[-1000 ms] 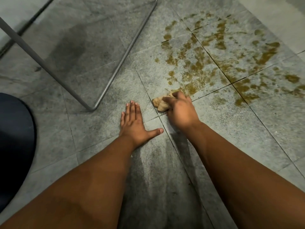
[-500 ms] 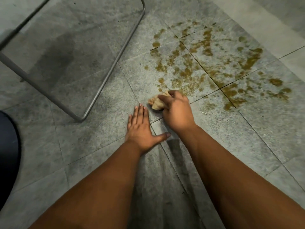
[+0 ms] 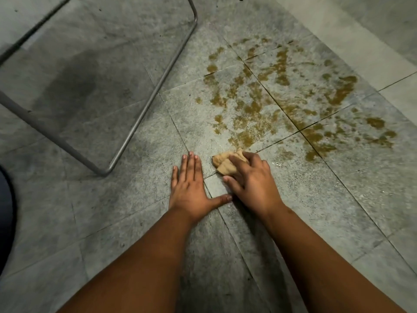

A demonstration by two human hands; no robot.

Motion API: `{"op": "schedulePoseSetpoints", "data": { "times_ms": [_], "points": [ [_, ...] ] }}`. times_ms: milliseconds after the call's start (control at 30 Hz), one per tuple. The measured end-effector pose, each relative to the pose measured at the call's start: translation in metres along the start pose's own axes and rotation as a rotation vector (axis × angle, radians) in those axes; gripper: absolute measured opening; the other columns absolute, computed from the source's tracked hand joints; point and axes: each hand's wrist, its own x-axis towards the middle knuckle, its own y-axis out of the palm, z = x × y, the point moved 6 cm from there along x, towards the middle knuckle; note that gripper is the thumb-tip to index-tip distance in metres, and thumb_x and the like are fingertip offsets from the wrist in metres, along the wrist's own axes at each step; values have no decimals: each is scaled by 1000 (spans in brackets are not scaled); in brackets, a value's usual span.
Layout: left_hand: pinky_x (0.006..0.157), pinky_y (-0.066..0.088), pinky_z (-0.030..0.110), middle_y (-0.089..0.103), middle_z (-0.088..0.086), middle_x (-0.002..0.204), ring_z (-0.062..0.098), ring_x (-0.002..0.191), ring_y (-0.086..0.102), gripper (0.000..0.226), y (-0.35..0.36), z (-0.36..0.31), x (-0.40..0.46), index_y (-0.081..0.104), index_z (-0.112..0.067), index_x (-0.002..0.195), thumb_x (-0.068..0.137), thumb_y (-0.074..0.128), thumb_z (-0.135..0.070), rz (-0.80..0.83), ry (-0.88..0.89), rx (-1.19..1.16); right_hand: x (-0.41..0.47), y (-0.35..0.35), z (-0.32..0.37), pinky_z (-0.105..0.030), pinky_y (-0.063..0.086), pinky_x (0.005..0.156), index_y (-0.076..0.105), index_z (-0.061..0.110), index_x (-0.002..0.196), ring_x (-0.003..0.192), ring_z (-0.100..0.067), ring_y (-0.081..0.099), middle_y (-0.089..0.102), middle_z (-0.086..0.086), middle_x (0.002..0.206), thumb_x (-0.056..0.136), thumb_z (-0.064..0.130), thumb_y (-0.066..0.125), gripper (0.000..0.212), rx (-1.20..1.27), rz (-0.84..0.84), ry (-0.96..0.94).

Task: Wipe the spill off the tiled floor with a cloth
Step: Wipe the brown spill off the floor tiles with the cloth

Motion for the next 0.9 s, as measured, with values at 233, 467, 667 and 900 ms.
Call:
{"op": "schedulePoseSetpoints", "data": {
  "times_ms": [233, 467, 667, 900],
  "points": [
    [119, -12, 44, -30, 4, 157, 15, 141, -33, 136, 1, 0, 0, -20, -12, 151, 58, 22, -101, -25, 1, -9, 17, -11, 6, -23, 29, 98, 55, 24, 135, 124, -21, 37, 45, -6, 134, 96, 39, 54, 42, 196, -191, 60],
    [118, -15, 44, -38, 3, 153, 15, 138, -39, 138, -1, -1, 4, -28, -12, 148, 56, 28, -100, 45, -12, -26, 59, 11, 16, -44, 32, 111, 44, 23, 143, 130, -30, 31, 36, -13, 141, 98, 38, 47, 47, 38, -127, 115],
    [118, -14, 44, -36, 3, 154, 15, 139, -38, 141, -2, -1, 3, -26, -13, 149, 54, 29, -102, 54, -2, -46, 31, 9, 4, -40, 33, 110, 46, 20, 142, 126, -29, 33, 34, -12, 143, 99, 37, 46, 46, 9, -75, 92],
    [119, -12, 44, -31, 3, 156, 16, 142, -32, 130, -6, -2, -1, -21, -14, 151, 63, 25, -98, 15, 18, -34, -14, -7, -20, -38, 37, 104, 50, 20, 138, 125, -29, 36, 41, -13, 139, 97, 30, 53, 42, 7, -121, 148]
  ]
}}
